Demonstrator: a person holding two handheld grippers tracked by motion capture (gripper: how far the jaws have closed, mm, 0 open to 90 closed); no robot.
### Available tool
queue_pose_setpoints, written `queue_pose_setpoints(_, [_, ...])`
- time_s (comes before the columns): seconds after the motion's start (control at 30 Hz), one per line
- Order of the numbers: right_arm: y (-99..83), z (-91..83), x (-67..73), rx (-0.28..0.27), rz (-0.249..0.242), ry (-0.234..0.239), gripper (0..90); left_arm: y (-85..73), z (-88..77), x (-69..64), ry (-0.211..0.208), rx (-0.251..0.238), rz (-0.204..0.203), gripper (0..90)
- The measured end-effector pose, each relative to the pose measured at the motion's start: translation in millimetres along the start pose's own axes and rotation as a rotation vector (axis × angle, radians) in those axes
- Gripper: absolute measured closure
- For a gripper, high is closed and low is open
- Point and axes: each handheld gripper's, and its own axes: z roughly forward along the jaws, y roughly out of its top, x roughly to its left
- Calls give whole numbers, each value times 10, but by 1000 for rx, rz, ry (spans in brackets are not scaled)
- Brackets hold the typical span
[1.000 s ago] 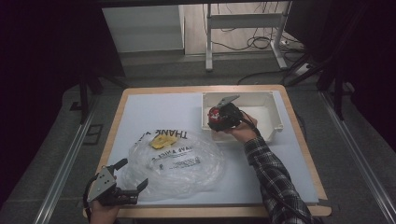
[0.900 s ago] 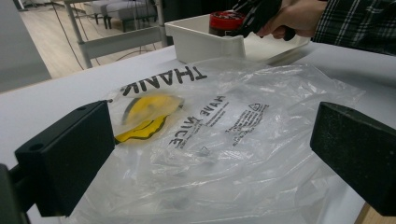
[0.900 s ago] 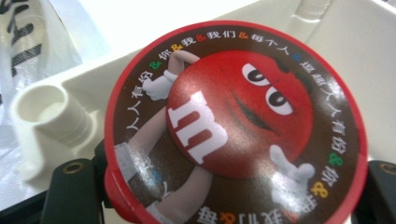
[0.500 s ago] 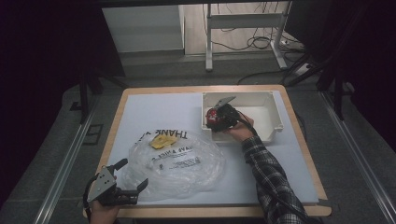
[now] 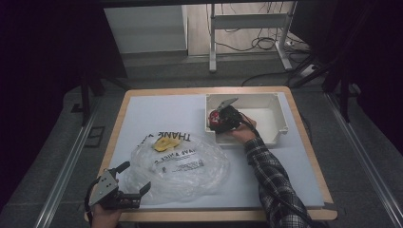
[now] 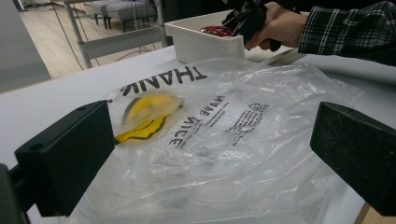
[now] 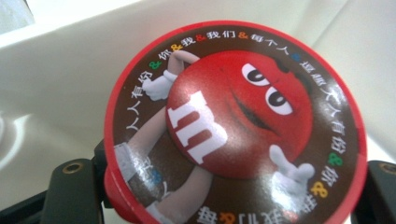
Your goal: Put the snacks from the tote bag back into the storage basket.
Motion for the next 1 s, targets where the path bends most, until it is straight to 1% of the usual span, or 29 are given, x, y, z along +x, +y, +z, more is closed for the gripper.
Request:
queue_pose_setpoints(0.3, [17, 33, -34, -4, 11, -6, 260, -1, -3, 2, 0, 0, -2, 0])
queue_pose_setpoints(0.73, [24, 65, -71, -17, 21, 2, 260, -1, -3, 2, 0, -1, -1, 0])
queue_pose_setpoints(1.0, [14, 75, -74, -28, 27, -4, 257, 0, -3, -1, 0, -1, 0, 0])
